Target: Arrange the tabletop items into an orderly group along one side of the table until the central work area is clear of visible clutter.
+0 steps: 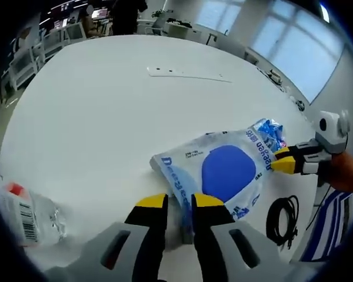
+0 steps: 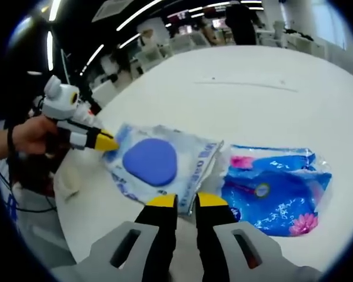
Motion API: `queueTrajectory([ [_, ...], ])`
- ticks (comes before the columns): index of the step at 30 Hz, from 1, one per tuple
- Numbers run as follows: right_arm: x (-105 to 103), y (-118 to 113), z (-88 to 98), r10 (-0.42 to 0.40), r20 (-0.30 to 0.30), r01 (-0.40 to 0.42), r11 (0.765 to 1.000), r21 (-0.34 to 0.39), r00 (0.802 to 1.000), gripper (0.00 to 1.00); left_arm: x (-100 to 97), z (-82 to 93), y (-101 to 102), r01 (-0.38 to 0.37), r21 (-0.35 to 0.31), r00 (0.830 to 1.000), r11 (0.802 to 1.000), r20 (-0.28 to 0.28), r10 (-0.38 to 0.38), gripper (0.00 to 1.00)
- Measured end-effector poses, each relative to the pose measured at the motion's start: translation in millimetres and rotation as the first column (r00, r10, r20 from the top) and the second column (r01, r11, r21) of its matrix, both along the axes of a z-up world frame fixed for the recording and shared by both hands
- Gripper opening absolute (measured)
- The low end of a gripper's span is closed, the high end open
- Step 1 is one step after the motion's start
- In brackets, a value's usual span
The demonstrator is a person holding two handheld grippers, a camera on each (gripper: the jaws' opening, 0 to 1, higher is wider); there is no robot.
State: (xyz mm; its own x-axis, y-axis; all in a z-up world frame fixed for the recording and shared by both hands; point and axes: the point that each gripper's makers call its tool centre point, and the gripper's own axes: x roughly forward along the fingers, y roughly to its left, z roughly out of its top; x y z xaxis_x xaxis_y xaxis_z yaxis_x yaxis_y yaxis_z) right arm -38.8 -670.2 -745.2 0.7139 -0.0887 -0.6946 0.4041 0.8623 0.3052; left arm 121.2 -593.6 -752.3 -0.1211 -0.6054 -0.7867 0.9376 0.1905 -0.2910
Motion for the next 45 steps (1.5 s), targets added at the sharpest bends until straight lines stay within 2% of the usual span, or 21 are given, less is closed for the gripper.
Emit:
queueTrajectory([
  [7, -5.6, 1.0, 1.7, 0.002, 0.004, -0.002, 1.0, -0.001, 1.0, 0.12, 5.7, 5.6, 8.5, -0.013, -0.006, 1.0, 1.0, -0.007, 0.013, 0.25],
  [17, -11.7, 3.7, 11.8, 0.015, 0.026, -0.015, 1.0, -0.02, 1.0, 0.16, 0.0, 15.4, 17.7, -0.02, -0.018, 1.0, 1.0, -0.019, 0.019, 0.29],
  [22, -19.6, 0.1, 19.2, 0.016, 0.059, -0.015, 1.0, -0.027, 0.998, 0.19, -2.2, 22.9, 21.1, -0.017, -0.033, 1.0, 0.999, -0.016, 0.016, 0.32],
  [25, -30.0, -6.5, 22.7, 0.001, 0.07, 0.001, 0.999, -0.032, 0.998, 0.2, -5.9, 27.0, 25.3, -0.005, -0.041, 1.0, 0.999, -0.007, 0.004, 0.34],
  [29, -47.0, -15.0, 23.8, -0.02, 0.052, 0.022, 0.999, -0.05, 0.998, 0.19, -10.4, 30.0, 35.6, 0.02, -0.043, 1.0, 0.999, 0.008, -0.02, 0.36],
  [34, -74.4, -34.0, 23.8, -0.094, 0.027, 0.095, 0.993, -0.074, 0.995, 0.18, -12.0, 34.3, 45.6, 0.03, -0.05, 0.999, 0.998, 0.019, -0.029, 0.39],
  [39, -102.7, -54.4, 17.6, -0.187, -0.011, 0.186, 0.979, -0.079, 0.982, 0.17, -12.8, 44.2, 55.8, 0.033, -0.058, 0.999, 0.998, 0.043, -0.031, 0.44],
  [45, -121.5, -69.5, 7.4, -0.255, -0.05, 0.25, 0.964, -0.086, 0.966, 0.18, -15.2, 60.7, 64.7, 0.03, -0.092, 0.998, 0.995, 0.055, -0.025, 0.46],
])
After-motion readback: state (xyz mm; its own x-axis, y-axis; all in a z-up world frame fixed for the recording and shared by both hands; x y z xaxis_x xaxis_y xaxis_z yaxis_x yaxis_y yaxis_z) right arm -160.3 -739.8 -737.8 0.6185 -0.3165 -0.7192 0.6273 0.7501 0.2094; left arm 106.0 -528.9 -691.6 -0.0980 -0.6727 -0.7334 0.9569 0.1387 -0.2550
